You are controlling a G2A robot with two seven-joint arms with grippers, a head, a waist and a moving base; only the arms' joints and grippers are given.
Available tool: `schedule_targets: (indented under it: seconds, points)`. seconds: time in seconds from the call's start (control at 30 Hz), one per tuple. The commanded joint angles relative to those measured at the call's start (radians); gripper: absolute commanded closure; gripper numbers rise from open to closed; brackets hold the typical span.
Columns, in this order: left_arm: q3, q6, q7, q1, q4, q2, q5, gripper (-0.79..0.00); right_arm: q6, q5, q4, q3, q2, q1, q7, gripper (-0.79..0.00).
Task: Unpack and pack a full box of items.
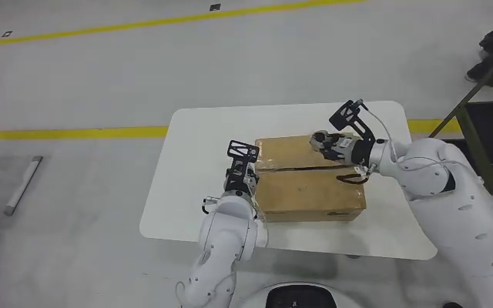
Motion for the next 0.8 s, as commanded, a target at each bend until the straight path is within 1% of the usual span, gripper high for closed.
schedule_targets:
  seconds: [0.0, 0.27, 0.43, 0.5, 0.6, 0.67, 0.77]
  points:
    - [0.001, 0.004, -0.001, 0.000, 0.001, -0.002, 0.003, 0.000, 0.002, 0.040, 0.006, 0.003, 0.000, -0.003, -0.019, 0.000]
    - [0.008, 0.015, -0.001, 0.004, 0.004, -0.008, 0.012, 0.000, -0.012, 0.169, 0.034, -0.003, -0.002, 0.026, -0.072, 0.000]
    - [0.008, 0.021, -0.002, 0.007, 0.002, -0.011, 0.015, 0.000, -0.023, 0.198, 0.048, -0.016, 0.000, 0.048, -0.051, 0.000]
    - [0.007, 0.024, -0.002, 0.008, 0.002, -0.012, 0.015, 0.000, -0.030, 0.251, 0.057, -0.015, -0.002, 0.045, -0.079, 0.000]
    - [0.004, 0.024, -0.001, 0.009, 0.004, -0.014, 0.016, 0.000, -0.021, 0.185, 0.056, -0.011, 0.007, 0.047, -0.026, 0.000]
    - [0.002, 0.023, 0.000, 0.009, 0.005, -0.015, 0.015, 0.000, -0.021, 0.194, 0.050, -0.008, 0.010, 0.038, -0.013, 0.000]
    - [-0.001, 0.021, 0.000, 0.007, 0.006, -0.017, 0.013, 0.000, -0.029, 0.177, 0.039, 0.000, 0.019, 0.021, 0.040, 0.000]
